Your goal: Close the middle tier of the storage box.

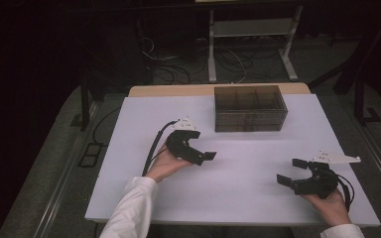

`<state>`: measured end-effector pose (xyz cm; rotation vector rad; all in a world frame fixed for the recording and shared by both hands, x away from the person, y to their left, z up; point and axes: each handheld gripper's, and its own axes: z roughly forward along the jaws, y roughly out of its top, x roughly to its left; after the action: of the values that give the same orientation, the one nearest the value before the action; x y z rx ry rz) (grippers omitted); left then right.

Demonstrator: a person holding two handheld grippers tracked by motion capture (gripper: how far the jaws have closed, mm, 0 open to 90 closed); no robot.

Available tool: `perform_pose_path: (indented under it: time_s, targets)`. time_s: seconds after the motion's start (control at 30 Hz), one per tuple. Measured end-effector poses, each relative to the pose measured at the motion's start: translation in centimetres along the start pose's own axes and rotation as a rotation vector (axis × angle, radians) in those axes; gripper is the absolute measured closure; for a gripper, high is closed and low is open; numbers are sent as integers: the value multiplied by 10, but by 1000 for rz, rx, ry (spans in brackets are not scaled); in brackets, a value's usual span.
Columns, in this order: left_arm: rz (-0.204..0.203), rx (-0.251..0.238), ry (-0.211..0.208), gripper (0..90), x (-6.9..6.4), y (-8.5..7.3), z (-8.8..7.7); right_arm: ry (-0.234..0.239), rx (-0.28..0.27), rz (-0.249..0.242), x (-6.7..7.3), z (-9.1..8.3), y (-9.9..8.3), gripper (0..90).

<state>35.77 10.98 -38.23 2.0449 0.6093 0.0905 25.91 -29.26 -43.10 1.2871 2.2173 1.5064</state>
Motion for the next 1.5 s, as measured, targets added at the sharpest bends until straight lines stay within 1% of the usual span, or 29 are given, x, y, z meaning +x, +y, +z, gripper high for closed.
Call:
perform_pose_path:
  time_s: [0.23,0.27,0.33,0.63,0.9,1.0,1.2,1.43,1.5]
  targets:
    - [-15,-20,20,0,0,-10,-12,0,2,-9,0,1,0,3]
    - [-18,-22,26,0,-1,-12,-14,1,5,-1,1,1,0,3]
    - [-21,-25,29,0,-1,-15,-17,1,6,-3,1,2,0,3]
    - [-33,-43,65,0,-3,-29,-35,2,4,-3,2,2,1,3]
    - [-52,-64,97,0,-4,-44,-50,4,3,-8,2,2,1,3]
    - [-69,-76,108,0,-4,-51,-55,5,6,-5,3,3,1,3]
    - [-90,-96,130,0,-4,-64,-65,6,7,-10,3,3,1,3]
    - [-108,-142,161,0,-5,-77,-77,5,7,-12,3,3,0,3]
    - [-115,-148,168,0,-6,-82,-80,4,8,-12,3,3,0,3]
